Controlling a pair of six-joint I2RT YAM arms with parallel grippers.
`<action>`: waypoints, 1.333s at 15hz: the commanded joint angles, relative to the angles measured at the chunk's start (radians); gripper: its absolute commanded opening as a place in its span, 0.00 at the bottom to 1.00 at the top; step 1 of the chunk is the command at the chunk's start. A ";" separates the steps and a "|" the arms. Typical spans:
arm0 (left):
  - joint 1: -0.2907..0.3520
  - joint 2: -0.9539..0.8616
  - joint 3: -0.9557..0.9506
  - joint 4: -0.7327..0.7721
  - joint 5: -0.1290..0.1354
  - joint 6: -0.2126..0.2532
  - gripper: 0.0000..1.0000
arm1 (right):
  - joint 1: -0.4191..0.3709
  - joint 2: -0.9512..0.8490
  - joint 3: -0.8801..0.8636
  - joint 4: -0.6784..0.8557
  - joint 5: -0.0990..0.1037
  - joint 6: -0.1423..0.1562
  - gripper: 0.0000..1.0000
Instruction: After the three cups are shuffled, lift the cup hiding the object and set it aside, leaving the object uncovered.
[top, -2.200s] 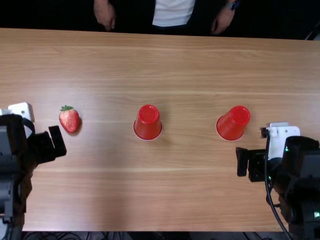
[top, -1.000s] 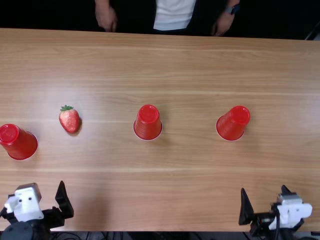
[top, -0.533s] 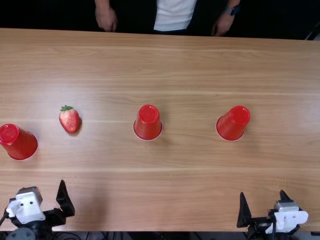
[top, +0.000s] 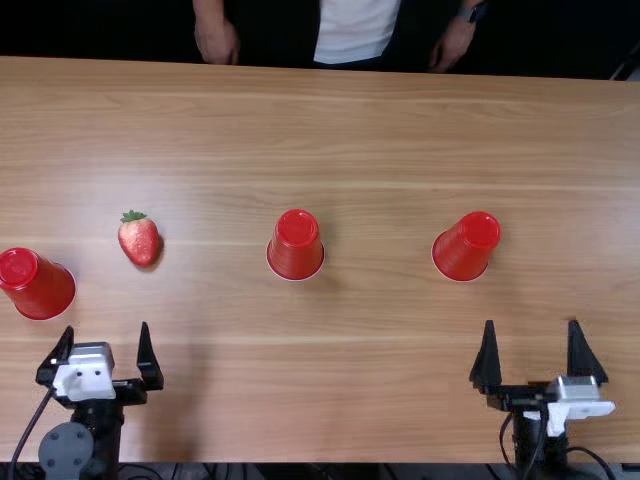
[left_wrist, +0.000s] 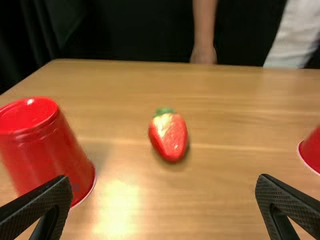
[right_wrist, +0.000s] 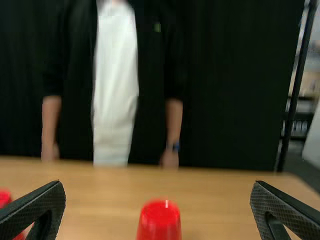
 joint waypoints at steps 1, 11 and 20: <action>-0.006 -0.011 -0.045 0.058 0.041 0.028 1.00 | -0.012 -0.006 -0.078 0.064 0.008 -0.001 1.00; -0.005 -0.011 -0.069 0.113 0.038 0.028 1.00 | -0.010 -0.006 -0.147 0.010 0.015 0.002 1.00; -0.005 -0.011 -0.069 0.113 0.040 0.028 1.00 | -0.010 -0.006 -0.148 0.008 0.015 0.002 1.00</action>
